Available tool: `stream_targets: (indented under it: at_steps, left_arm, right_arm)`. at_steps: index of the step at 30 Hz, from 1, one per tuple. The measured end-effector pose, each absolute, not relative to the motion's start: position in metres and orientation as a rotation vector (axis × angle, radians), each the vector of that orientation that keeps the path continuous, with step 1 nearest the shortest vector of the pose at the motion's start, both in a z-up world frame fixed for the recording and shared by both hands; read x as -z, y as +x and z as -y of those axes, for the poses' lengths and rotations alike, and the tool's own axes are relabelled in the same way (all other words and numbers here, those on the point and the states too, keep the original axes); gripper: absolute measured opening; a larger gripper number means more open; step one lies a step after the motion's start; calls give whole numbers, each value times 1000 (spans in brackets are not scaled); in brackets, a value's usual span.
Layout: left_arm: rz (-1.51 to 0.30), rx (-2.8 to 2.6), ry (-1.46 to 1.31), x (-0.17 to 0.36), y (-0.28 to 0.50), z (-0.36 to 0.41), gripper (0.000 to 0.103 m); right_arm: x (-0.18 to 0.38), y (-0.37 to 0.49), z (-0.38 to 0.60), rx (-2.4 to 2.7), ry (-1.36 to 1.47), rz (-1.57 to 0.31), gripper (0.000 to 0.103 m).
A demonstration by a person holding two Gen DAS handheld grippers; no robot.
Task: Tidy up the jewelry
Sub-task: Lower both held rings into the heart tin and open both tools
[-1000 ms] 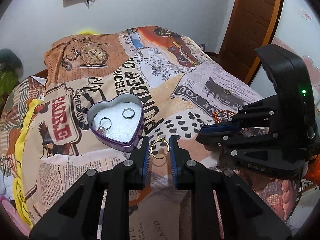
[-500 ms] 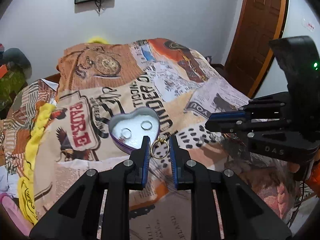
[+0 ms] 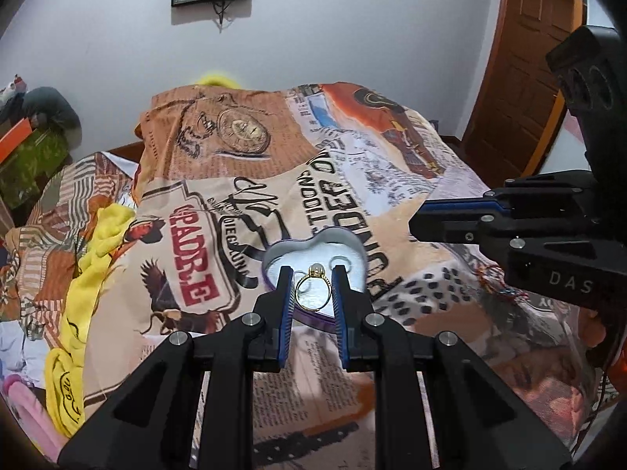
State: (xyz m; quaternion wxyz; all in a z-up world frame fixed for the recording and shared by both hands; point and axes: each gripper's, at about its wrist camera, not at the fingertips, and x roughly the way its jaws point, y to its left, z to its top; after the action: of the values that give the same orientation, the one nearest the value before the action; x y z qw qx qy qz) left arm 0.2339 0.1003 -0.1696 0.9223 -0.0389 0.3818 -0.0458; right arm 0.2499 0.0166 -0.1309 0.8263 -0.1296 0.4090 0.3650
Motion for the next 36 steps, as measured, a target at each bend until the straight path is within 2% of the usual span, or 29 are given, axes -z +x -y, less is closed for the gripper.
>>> stream_targets:
  at_steps: [18, 36]
  left_arm:
    - [-878, 165, -126, 210, 280, -108, 18]
    - [-909, 148, -139, 220, 279, -109, 18]
  right_arm:
    - [175, 293, -56, -793, -289, -1015, 8]
    - [186, 300, -64, -795, -300, -1077, 9]
